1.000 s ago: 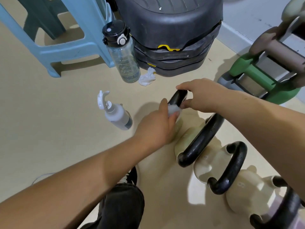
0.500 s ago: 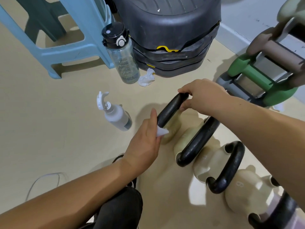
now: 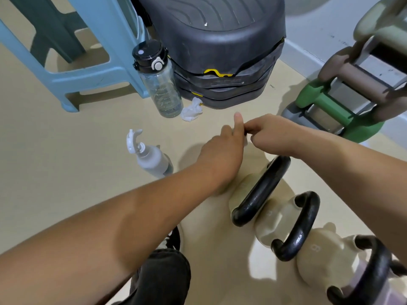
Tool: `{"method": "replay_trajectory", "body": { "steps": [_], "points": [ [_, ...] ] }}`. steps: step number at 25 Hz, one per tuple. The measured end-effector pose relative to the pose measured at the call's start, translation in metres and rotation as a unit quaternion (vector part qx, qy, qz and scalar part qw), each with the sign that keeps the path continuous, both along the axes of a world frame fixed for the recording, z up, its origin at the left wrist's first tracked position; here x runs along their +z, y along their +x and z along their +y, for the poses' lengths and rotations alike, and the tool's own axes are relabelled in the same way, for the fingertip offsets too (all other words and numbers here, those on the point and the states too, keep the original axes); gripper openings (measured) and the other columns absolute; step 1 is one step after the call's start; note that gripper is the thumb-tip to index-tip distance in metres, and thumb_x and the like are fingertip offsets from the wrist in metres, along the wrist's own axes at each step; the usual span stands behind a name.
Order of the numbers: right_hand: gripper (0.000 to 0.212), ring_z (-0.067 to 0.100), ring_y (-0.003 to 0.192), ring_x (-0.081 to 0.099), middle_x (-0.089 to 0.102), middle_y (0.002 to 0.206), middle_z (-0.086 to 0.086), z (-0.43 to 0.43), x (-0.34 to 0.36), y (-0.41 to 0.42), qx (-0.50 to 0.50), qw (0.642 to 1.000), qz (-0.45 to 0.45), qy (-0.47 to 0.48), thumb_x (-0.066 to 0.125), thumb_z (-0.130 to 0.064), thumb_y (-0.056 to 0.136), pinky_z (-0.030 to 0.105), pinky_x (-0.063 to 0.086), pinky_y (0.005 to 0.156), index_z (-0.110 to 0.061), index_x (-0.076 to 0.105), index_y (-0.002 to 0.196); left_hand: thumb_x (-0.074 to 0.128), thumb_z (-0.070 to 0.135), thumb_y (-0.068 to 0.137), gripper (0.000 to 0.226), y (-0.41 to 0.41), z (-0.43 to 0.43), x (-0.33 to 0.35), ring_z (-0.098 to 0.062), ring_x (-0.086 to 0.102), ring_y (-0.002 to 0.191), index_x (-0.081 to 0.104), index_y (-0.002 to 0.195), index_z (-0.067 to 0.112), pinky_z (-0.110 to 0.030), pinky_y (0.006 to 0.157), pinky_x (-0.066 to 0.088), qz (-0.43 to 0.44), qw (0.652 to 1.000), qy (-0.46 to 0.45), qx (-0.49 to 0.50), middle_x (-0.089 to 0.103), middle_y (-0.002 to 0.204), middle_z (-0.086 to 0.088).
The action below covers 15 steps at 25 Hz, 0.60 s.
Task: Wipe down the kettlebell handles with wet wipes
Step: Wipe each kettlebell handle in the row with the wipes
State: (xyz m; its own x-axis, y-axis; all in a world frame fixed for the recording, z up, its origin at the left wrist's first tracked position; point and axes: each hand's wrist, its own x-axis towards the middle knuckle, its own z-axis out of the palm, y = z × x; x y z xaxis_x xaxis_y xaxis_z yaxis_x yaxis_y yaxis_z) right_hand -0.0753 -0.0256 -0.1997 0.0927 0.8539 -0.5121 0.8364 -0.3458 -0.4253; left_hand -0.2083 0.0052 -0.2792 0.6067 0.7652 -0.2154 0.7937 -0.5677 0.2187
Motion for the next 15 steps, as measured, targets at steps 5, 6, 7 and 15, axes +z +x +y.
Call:
{"method": "replay_trajectory", "body": {
  "steps": [5,6,7,15],
  "points": [
    [0.041,0.03,0.133,0.048,0.058,0.142,0.006,0.001,-0.003,-0.005,0.002,1.0,-0.02,-0.017,0.045,-0.018,0.099,0.039,0.039,0.109,-0.02,0.058,0.137,0.054,0.006,0.095,0.08,-0.088,-0.052,-0.028,-0.032,0.053,0.108,0.007,0.159,0.0,-0.037,0.074,0.051,-0.169,0.983,0.045,-0.056,0.04,0.136,-0.016],
    [0.04,0.031,0.134,0.047,0.056,0.144,0.007,0.001,-0.007,-0.007,0.008,1.0,-0.022,-0.016,0.043,-0.026,0.102,0.039,0.038,0.108,-0.016,0.056,0.138,0.058,-0.002,0.092,0.08,-0.104,-0.059,-0.036,-0.031,0.053,0.108,0.011,0.157,-0.005,-0.035,0.076,0.051,-0.188,0.976,0.077,-0.074,0.041,0.135,-0.017],
    [0.041,0.032,0.133,0.047,0.055,0.143,0.009,0.002,-0.009,-0.01,0.009,1.0,-0.023,-0.013,0.041,-0.031,0.104,0.04,0.038,0.107,-0.012,0.055,0.138,0.061,-0.005,0.09,0.08,-0.115,-0.061,-0.042,-0.03,0.054,0.105,0.014,0.155,-0.008,-0.035,0.076,0.051,-0.19,0.973,0.094,-0.087,0.043,0.132,-0.019],
    [0.027,0.03,0.098,0.058,0.068,0.097,0.003,0.003,-0.01,-0.01,-0.039,0.999,0.009,0.003,0.042,-0.013,0.094,0.033,0.045,0.072,-0.019,0.068,0.102,0.044,0.014,0.098,0.079,0.011,0.015,0.006,-0.036,0.059,0.098,-0.005,0.16,0.002,-0.039,0.063,0.035,0.026,0.999,-0.032,0.007,0.045,0.138,-0.019]
  ]
}}
